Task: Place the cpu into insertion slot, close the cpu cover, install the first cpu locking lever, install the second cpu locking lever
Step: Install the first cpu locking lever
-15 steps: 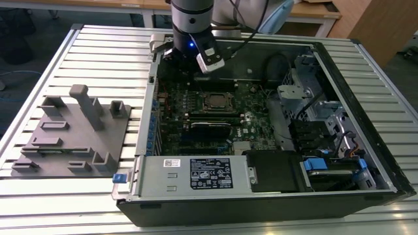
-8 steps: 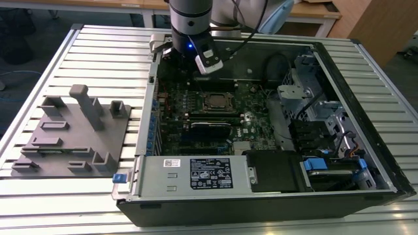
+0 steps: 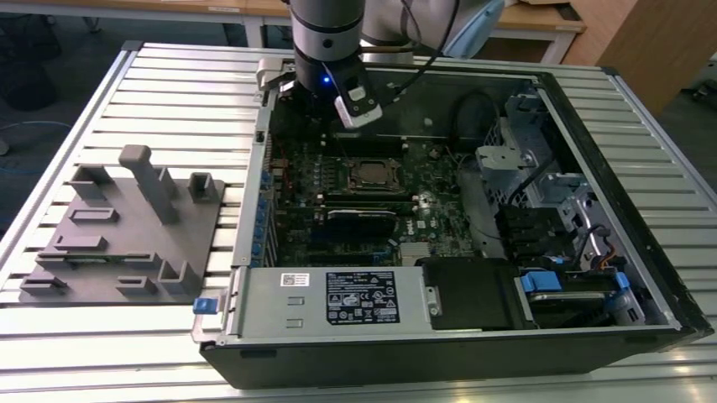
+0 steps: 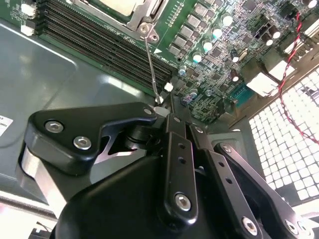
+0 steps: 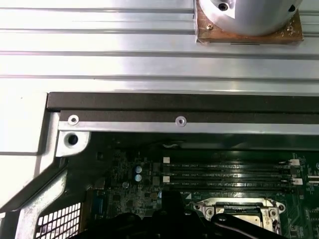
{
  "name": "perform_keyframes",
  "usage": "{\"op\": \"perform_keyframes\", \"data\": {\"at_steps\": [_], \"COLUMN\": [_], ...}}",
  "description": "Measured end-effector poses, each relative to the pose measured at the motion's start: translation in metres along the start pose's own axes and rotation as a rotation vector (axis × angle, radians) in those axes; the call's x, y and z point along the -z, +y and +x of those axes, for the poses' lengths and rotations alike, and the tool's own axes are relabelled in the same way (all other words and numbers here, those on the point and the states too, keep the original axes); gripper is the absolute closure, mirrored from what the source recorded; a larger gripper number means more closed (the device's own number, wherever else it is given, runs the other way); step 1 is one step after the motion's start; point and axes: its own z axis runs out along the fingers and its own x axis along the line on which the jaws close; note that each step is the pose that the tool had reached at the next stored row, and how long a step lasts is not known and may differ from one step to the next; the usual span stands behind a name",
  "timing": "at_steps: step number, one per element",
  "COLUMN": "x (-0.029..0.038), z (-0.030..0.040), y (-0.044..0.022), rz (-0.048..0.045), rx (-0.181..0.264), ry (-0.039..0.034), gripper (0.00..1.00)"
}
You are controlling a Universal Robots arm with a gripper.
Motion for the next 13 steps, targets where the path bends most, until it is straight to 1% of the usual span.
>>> {"op": "perform_keyframes", "data": {"at_steps": [4,7,9,13], "x": [-0.0015,-0.0020,-0.0023,-0.0025], "z": [-0.0008,-0.0042,-0.0090,-0.0214], "y": [-0.0005,-0.0006,-0.0006,-0.0005], "rz": [-0.0001,0.0000,-0.0001,-0.0002], "rx": [0.000,0.000,-0.001,-0.001], "ry": [0.0004,0.0021,0.0032,0.0045], "gripper": [0.90,0.90,0.90,0.90]}}
